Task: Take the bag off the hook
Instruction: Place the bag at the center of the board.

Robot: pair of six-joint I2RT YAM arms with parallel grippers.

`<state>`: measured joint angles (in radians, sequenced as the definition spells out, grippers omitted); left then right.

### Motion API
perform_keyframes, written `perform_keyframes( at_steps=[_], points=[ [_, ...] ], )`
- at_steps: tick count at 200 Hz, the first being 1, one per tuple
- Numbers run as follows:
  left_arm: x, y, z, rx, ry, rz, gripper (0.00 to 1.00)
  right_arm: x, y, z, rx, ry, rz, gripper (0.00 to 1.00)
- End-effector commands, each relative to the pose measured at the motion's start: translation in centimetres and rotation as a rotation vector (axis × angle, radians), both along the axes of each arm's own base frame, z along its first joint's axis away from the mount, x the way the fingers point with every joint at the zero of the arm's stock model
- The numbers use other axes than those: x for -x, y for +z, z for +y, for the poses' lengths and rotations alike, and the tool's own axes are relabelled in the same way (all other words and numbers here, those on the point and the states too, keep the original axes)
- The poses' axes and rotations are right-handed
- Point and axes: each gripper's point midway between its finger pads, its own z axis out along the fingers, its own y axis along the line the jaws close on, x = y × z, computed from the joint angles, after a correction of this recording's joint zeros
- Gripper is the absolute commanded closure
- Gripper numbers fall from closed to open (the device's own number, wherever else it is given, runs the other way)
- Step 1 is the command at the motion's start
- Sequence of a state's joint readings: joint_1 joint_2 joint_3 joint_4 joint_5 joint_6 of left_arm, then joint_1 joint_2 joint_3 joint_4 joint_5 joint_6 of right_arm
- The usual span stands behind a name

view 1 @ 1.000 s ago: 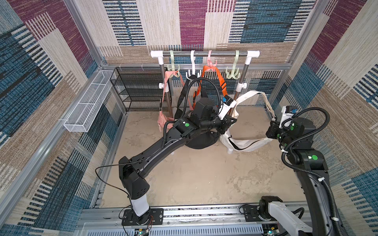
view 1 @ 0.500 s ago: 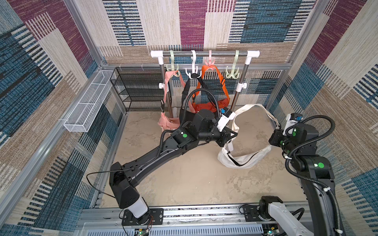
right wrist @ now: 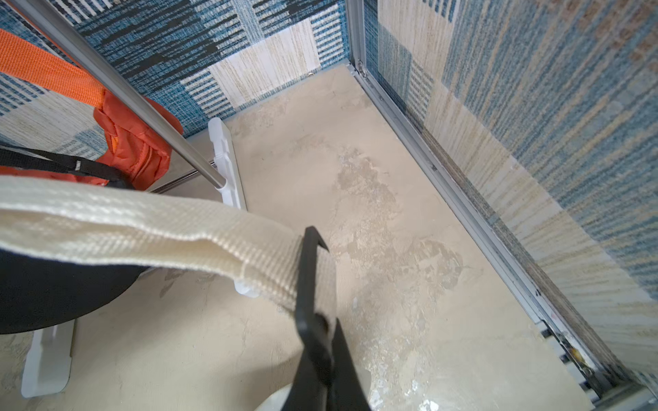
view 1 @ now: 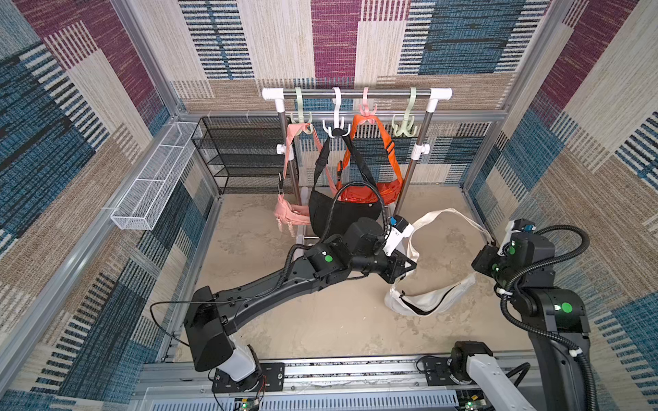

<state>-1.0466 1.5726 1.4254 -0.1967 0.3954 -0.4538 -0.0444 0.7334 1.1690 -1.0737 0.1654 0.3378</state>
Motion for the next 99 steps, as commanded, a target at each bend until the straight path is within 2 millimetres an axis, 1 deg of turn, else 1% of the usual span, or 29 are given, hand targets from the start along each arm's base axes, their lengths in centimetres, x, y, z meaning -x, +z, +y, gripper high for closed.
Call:
perform_keyframes(
  at_steps=[1,10,27,38,54,79,99],
  points=[
    [0.0,-0.3,-0.7,0.029,0.031,0.055,1.0,0.7,0.0,-0.8,0.003,-0.061,0.018,1.0],
    [0.0,-0.8,-1.0,0.032,0.033,0.067,1.0,0.4,-0.1,-1.1,0.018,-0.072,0.024,1.0],
    [-0.6,-1.8,-1.5,0.015,0.051,0.073,1.0,-0.5,-0.5,-1.8,0.044,-0.099,0.035,1.0],
    [-1.1,-2.4,-2.1,-0.004,0.056,0.062,1.0,-1.6,-0.9,-1.9,0.057,-0.095,0.03,1.0],
    [-2.1,-3.2,-3.1,-0.035,0.061,0.045,1.0,-3.1,-1.7,-2.8,0.097,-0.127,0.036,1.0],
    [-3.7,-3.5,-4.9,-0.043,0.052,0.036,1.0,-5.8,-2.2,-3.9,0.147,-0.149,0.017,1.0],
    [-5.2,-3.7,-6.2,-0.048,0.053,0.024,1.0,-7.9,-3.2,-4.7,0.173,-0.153,0.017,1.0]
  ],
)
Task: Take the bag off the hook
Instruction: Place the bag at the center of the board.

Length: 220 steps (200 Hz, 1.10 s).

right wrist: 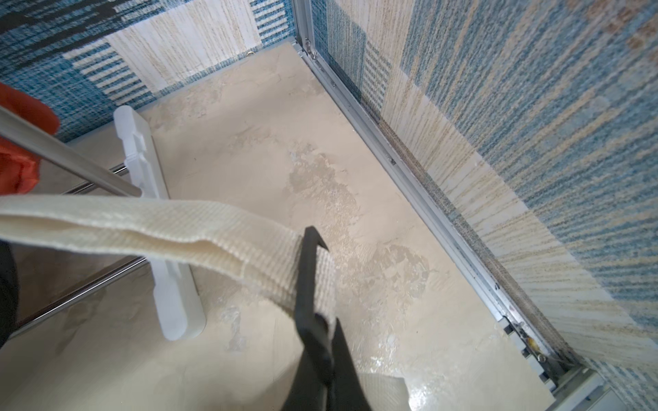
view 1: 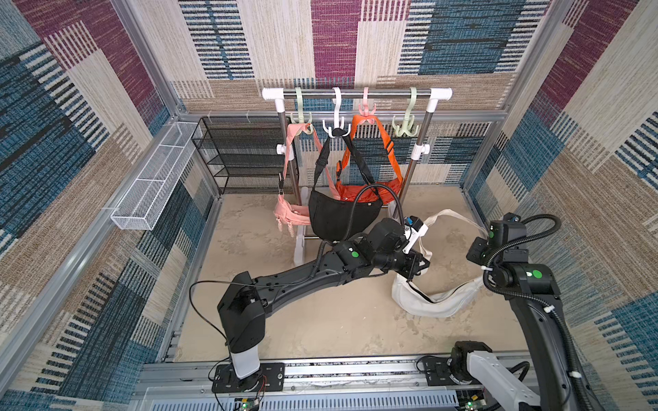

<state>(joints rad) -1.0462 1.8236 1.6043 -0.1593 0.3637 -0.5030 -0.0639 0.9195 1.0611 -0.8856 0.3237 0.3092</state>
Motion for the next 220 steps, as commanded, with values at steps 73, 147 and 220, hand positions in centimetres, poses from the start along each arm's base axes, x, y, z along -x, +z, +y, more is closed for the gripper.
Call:
perform_keyframes(
  at_steps=[73,147,220],
  points=[
    [-4.4,-3.4,-4.6,-0.028,0.003,0.023,1.0,-5.2,-1.9,-9.1,0.109,-0.144,-0.069,1.0],
    [-3.6,-6.2,-5.2,-0.021,0.007,0.136,1.0,-7.1,-1.2,-11.1,0.144,-0.155,-0.04,1.0],
    [-5.8,-10.3,-6.6,-0.141,0.025,0.113,1.0,-8.6,-8.1,-10.1,0.025,-0.109,0.048,1.0]
  ],
)
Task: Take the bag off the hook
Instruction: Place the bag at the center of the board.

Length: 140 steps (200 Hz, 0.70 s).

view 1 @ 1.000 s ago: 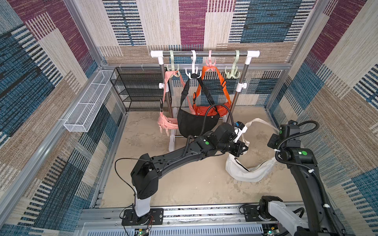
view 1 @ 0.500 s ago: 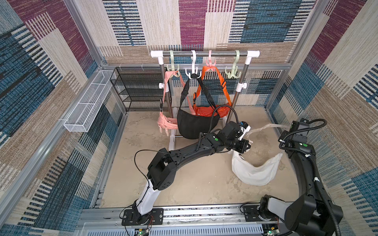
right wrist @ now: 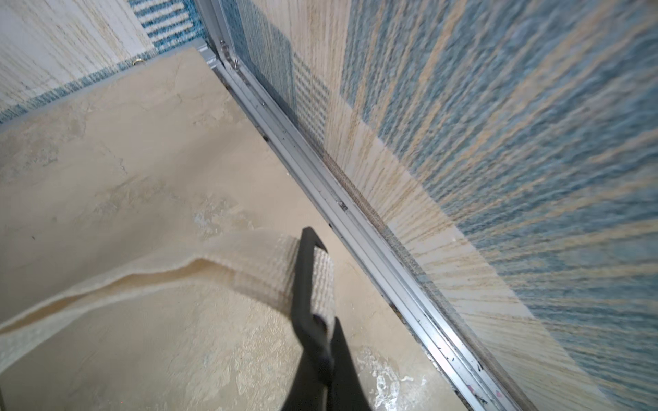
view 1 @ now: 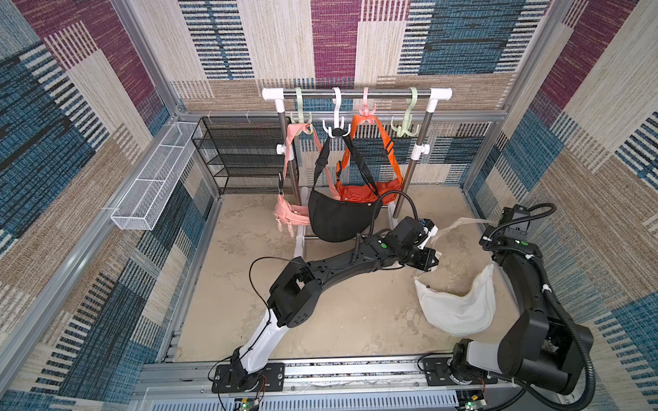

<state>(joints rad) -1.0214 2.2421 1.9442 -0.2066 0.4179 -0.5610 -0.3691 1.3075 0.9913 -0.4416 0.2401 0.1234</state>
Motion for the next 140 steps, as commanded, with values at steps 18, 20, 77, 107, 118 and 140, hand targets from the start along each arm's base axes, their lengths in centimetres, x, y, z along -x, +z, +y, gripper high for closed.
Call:
perform_keyframes(
  at_steps=[18,20,77,107,118,140],
  points=[
    [-2.1,-1.6,-0.3,-0.091,0.028,-0.035,1.0,-1.3,-2.5,0.0,-0.046,0.0,0.006,1.0],
    [-2.3,-1.6,-0.3,-0.095,0.03,-0.036,1.0,-1.4,-2.7,0.0,-0.048,0.001,0.011,1.0],
    [-3.6,-0.8,-1.1,-0.113,0.032,-0.063,0.7,-4.1,-3.3,0.2,-0.116,0.039,0.014,0.55],
    [-3.8,0.9,0.0,-0.137,0.046,-0.112,0.52,-4.3,-1.3,0.5,-0.123,0.047,-0.016,0.31],
    [-3.8,1.6,0.4,-0.143,0.046,-0.128,0.52,-4.2,-0.5,0.9,-0.129,0.062,-0.037,0.31],
    [-3.9,3.1,1.2,-0.149,0.046,-0.165,0.47,-3.9,1.0,1.6,-0.144,0.083,-0.068,0.24]
  ],
)
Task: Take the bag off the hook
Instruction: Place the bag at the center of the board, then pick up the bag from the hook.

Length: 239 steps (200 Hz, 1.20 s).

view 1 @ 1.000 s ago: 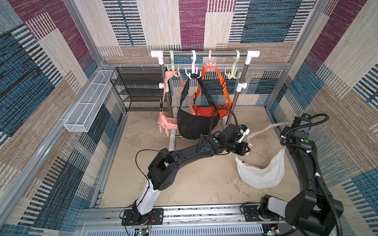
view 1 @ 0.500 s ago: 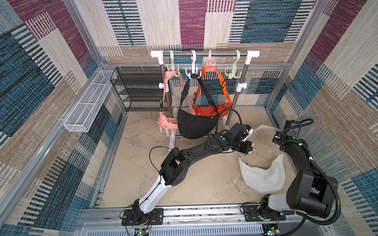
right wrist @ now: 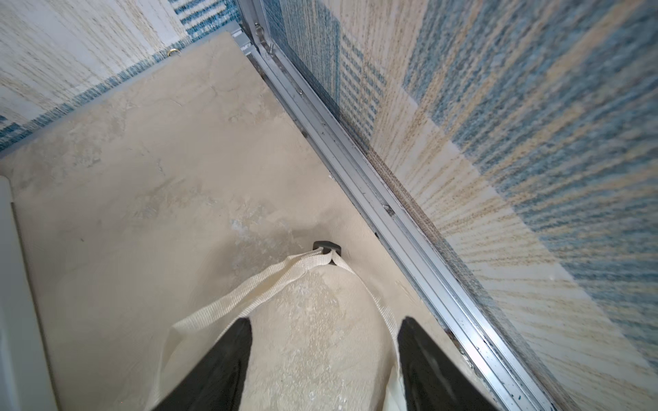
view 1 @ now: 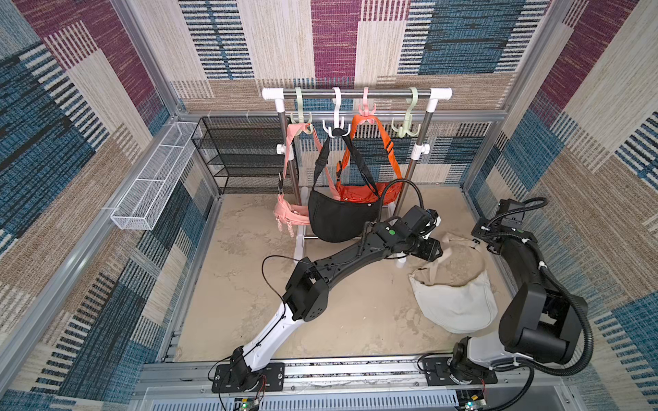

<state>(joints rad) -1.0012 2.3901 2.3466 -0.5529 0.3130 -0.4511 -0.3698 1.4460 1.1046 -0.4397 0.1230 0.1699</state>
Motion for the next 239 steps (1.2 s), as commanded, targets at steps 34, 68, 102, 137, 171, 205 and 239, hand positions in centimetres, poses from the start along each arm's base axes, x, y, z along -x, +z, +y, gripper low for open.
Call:
perform_keyframes(
  at_steps=[34,68,102,137,171,205,239],
  points=[
    [-0.7,4.5,2.3,-0.026,0.002,-0.125,0.46,0.3,4.7,2.8,-0.082,0.09,-0.118,0.23],
    [-0.5,7.7,3.8,-0.023,-0.014,-0.19,0.47,0.6,9.3,5.5,-0.152,0.179,-0.236,0.24],
    [0.1,11.2,5.9,-0.026,-0.032,-0.273,0.49,1.5,13.7,8.7,-0.209,0.283,-0.349,0.28],
    [1.0,14.5,8.1,-0.024,-0.043,-0.348,0.52,2.4,16.7,12.5,-0.247,0.4,-0.416,0.33],
    [1.4,16.7,10.5,-0.024,-0.044,-0.392,0.54,3.4,19.0,15.1,-0.273,0.472,-0.47,0.38],
    [0.6,18.2,13.1,-0.044,-0.018,-0.426,0.55,4.2,21.5,16.9,-0.3,0.544,-0.535,0.42],
    [-0.7,19.7,16.0,-0.046,0.027,-0.437,0.57,4.7,23.8,18.0,-0.301,0.601,-0.59,0.44]
  ],
)
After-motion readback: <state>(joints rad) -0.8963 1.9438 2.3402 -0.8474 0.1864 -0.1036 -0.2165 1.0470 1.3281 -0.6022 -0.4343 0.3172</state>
